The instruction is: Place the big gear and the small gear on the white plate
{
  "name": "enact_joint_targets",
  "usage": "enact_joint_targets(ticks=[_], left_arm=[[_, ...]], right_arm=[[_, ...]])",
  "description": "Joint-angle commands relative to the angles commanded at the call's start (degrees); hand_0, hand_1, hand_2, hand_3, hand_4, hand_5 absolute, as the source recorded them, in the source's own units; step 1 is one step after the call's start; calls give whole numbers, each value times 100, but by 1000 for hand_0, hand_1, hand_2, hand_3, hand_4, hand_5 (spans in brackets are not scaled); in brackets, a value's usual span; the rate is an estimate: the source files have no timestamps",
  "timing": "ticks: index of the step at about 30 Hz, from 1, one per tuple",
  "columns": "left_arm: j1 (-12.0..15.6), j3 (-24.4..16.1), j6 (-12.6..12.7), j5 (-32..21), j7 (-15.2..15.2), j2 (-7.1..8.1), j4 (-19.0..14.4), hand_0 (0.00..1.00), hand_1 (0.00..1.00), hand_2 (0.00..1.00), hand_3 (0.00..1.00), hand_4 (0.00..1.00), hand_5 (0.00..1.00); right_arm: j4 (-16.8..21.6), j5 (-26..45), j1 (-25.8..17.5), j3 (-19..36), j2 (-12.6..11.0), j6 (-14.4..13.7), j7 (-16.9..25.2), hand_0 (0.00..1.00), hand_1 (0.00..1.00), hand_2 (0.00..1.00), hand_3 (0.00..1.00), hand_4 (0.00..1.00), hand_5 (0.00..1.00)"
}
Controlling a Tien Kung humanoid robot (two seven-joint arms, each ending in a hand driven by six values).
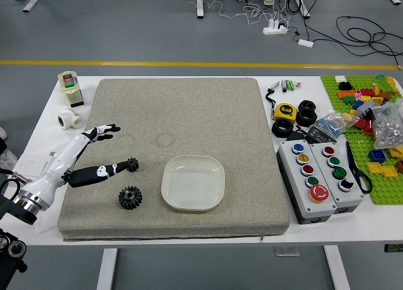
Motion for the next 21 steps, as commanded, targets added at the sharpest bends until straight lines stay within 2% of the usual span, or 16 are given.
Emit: enact_joint_targets(ticks=[2, 5, 6, 8, 11, 12, 13, 17, 18, 21], left_arm=[[77, 49, -38, 223, -44, 27, -98, 756, 780, 862, 821, 998, 424], [153, 216, -110, 968, -155, 59, -211, 756, 780, 862, 821, 998, 424], [143, 274, -144, 1192, -197, 55, -202, 704, 732, 817, 814, 998, 312], [105, 342, -226, 1676, -232, 28, -154, 704, 732, 817, 814, 998, 312], [66, 397, -403, 1750, -229, -3, -126, 704, 732, 817, 814, 998, 312], [54, 423, -444, 1750, -226, 1, -110, 685, 728, 806, 774, 998, 208], [41, 455, -474, 1750, -219, 11, -80, 685, 728, 806, 774, 998, 208], [-10, 541, -452, 1750, -169, 26, 74, 685, 728, 806, 774, 998, 208], [-17, 549, -442, 1750, -162, 25, 95, 614, 702, 780, 747, 950, 169], [-65, 564, -398, 1750, -95, 4, 228, 614, 702, 780, 747, 950, 169]], right_arm=[[0, -1, 1, 4, -2, 1, 0, 597, 607, 692, 558, 750, 675], [0, -8, 9, 9, -6, 2, 0, 597, 607, 692, 558, 750, 675], [0, -7, 11, 12, -5, 3, 1, 597, 607, 693, 558, 750, 674], [0, -4, 17, 2, -5, 4, 0, 597, 607, 693, 558, 750, 674], [0, -3, 23, -3, -3, 2, -4, 597, 607, 693, 558, 750, 674], [0, -2, 23, -3, -3, 2, -5, 597, 607, 693, 558, 750, 673], [0, 3, 23, -6, -3, 1, -6, 597, 607, 693, 558, 750, 673], [0, 18, 19, -19, -1, -1, -8, 597, 607, 693, 558, 750, 673], [0, 17, 18, -19, -1, -2, -9, 597, 607, 693, 557, 750, 673], [0, 13, 6, -25, 3, -3, -10, 597, 607, 693, 557, 750, 673]])
